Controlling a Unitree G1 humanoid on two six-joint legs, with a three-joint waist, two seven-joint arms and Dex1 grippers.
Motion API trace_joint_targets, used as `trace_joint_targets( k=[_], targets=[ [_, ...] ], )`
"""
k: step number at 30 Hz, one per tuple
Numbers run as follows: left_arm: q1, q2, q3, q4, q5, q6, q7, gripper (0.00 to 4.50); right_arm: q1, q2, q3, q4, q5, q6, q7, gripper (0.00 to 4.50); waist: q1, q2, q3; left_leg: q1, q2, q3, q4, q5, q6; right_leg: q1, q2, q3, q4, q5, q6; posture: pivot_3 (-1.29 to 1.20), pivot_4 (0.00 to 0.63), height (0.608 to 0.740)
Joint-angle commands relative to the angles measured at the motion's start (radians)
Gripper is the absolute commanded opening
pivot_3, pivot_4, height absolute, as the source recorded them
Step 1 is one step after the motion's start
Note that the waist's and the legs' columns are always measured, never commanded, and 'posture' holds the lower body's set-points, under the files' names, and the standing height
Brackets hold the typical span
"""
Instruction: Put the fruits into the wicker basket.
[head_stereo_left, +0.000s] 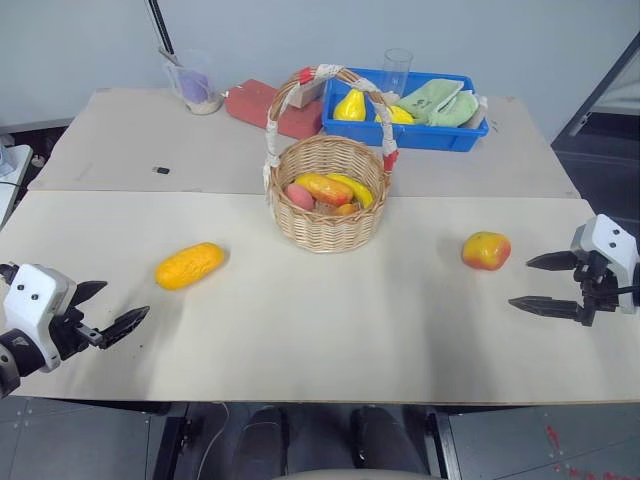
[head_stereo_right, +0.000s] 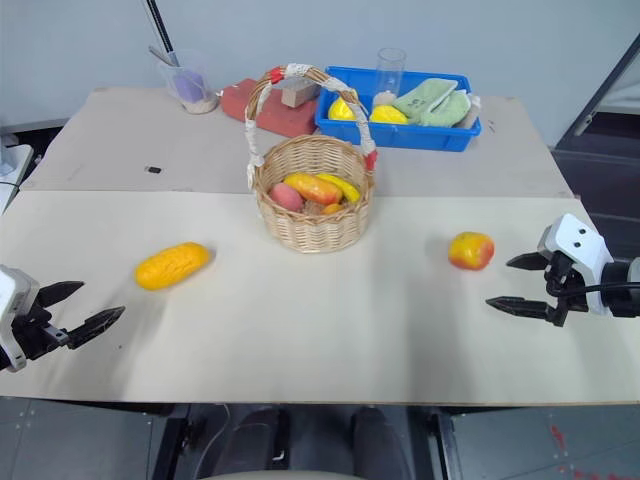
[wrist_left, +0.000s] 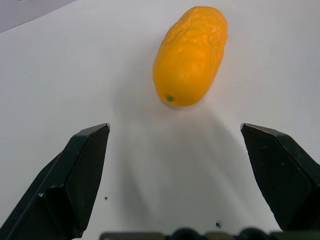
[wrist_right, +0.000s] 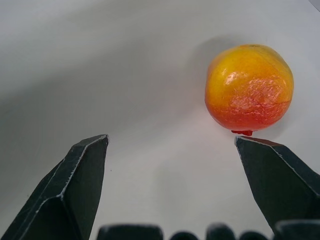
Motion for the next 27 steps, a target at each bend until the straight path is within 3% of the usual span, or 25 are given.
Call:
trace_joint_targets(
  k=[1, 19, 27],
  targets=[
    [-0.004, 0.017, 0.015, -0.008, 0.004, -0.013, -0.001, 4.5, -0.008, -0.021, -0.04, -0.01, 0.005, -0.006, -0.002, 4.48, 0.0, 0.0, 0.0, 0.0, 0.0, 0.0, 0.0, 0.0, 0.0, 0.0, 0.0, 0.0, 0.0, 0.0, 0.0, 0.0, 0.15, 0.74],
    [-0.074, 0.014, 0.006, 0.013, 0.002, -0.038, 0.01, 4.5, -0.04, 0.002, -0.03, -0.049, 0.027, -0.003, -0.016, 4.48, 0.002, 0.0, 0.0, 0.0, 0.0, 0.0, 0.0, 0.0, 0.0, 0.0, 0.0, 0.0, 0.0, 0.0, 0.0, 0.0, 0.15, 0.74],
    [-0.203, -0.007, -0.133, 0.028, 0.009, -0.012, 0.059, 4.5, -0.151, 0.042, -0.02, -0.316, 0.207, 0.179, -0.022, 4.48, 0.003, 0.0, 0.0, 0.0, 0.0, 0.0, 0.0, 0.0, 0.0, 0.0, 0.0, 0.0, 0.002, 0.0, 0.0, 0.0, 0.15, 0.74]
  ],
)
